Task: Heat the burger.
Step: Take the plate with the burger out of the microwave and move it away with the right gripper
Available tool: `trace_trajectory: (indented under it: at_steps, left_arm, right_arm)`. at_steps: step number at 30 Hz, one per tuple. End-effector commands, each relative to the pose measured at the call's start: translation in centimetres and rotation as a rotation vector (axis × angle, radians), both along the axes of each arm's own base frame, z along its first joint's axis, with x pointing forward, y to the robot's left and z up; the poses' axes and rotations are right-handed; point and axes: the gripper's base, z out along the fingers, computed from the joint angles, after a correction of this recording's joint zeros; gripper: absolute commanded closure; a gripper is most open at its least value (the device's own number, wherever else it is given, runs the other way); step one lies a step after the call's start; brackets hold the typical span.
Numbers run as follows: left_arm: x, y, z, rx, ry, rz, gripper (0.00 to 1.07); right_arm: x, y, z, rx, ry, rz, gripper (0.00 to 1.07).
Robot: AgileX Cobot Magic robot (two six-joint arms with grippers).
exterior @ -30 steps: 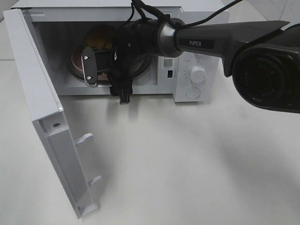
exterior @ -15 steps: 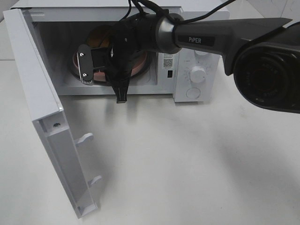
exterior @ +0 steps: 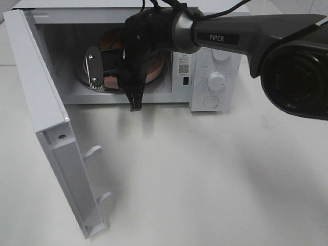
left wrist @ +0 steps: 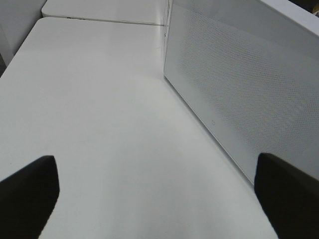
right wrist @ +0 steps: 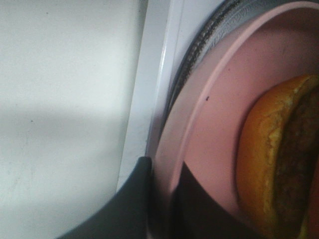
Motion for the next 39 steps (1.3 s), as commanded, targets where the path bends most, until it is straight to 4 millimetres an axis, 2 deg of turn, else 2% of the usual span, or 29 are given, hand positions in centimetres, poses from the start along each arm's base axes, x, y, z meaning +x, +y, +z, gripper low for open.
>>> trace_trajectory:
  at_steps: [1,7,20,22,29,39]
  left_arm:
    - [-0.2,0.0,-0.1,-0.002,-0.018,0.002,0.07]
    - [-0.2,0.0,-0.1,-0.002,-0.018,0.002,0.07]
    - [-0.2,0.0,-0.1,-0.001,-0.018,0.002,0.07]
    - [-0.2,0.0,-0.1,-0.001,-0.018,0.002,0.07]
    - [-0.2,0.0,-0.1,-0.001,-0.018,0.002,0.07]
    - [-0.2,0.0,-0.1,-0.001,-0.018,0.002,0.07]
  right_arm:
    - [-0.5,0.3,1.4,0.015,-0.001,-0.001,1.07]
    - [-1.4,0.4,2.1,0.028,-0.018,0.014,1.07]
    - [-4.0,-1.6,3.1,0.042,-0.111,0.065,1.07]
    - [-5.5,-2.3,2.9,0.034,-0.124,0.092,1.07]
    - [-7.1,-3.5,3.2,0.048,-0.140,0.105,1.07]
    - [-10.5,-6.1,3.9,0.083,-0.169,0.125,1.07]
